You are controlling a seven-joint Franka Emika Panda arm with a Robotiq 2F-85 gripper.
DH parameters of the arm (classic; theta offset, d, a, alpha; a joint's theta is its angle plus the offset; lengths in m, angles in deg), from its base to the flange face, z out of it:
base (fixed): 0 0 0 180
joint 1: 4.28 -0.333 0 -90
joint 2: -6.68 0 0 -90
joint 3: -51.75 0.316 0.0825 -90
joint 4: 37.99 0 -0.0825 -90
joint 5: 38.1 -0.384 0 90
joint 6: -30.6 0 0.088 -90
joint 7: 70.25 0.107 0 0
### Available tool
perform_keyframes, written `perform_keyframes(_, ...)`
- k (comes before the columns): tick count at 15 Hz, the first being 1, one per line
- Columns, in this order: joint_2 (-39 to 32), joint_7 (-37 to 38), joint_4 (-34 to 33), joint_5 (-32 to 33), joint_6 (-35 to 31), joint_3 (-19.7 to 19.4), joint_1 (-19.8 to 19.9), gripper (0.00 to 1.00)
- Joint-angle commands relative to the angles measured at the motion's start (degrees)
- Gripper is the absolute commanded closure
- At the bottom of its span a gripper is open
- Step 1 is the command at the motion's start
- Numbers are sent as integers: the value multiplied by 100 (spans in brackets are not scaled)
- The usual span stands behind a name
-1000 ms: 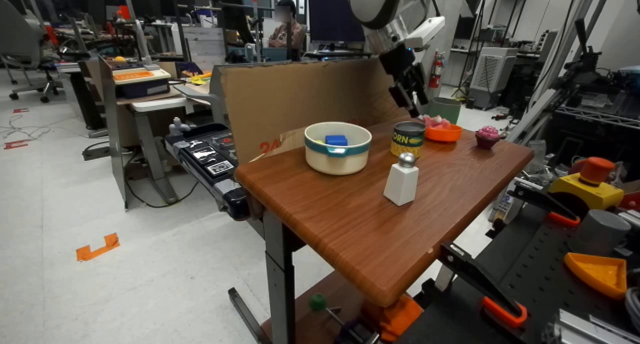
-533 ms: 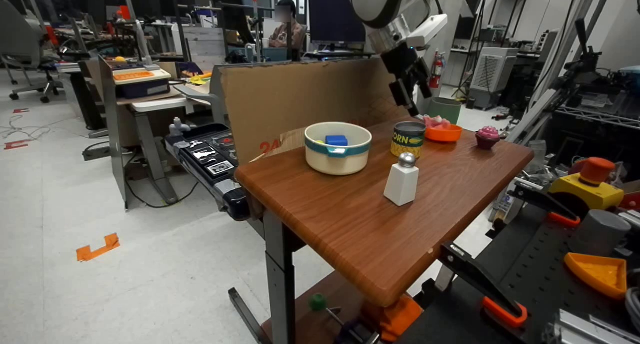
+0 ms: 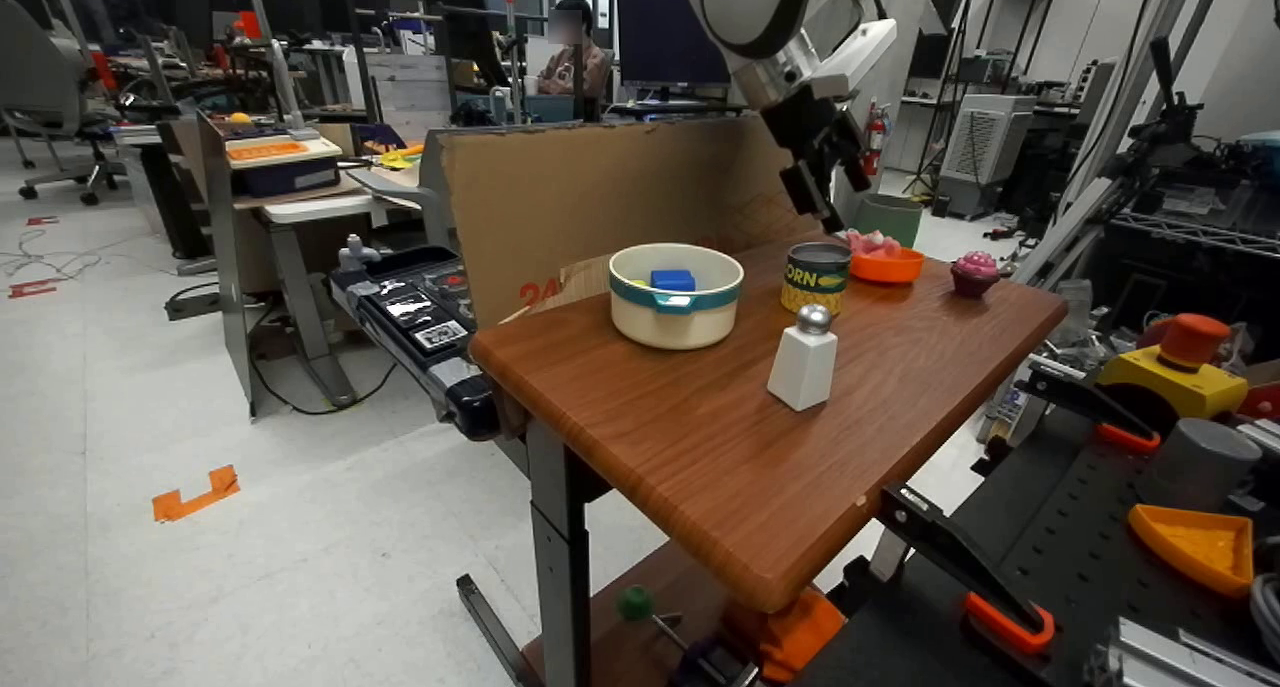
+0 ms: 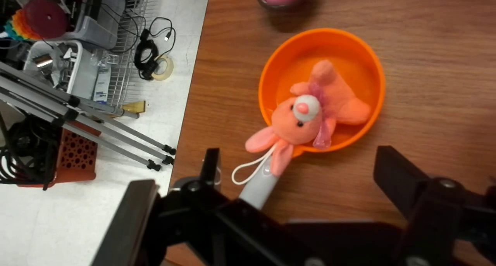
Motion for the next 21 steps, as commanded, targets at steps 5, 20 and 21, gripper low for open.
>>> perform_keyframes(5, 395, 455, 599, 7, -567, -40, 37, 0)
perform_keyframes(20, 632, -452, 952, -536, -1093, 108, 394, 0)
perform_keyframes(21, 637, -432, 997, -490, -1100, 95, 364, 0)
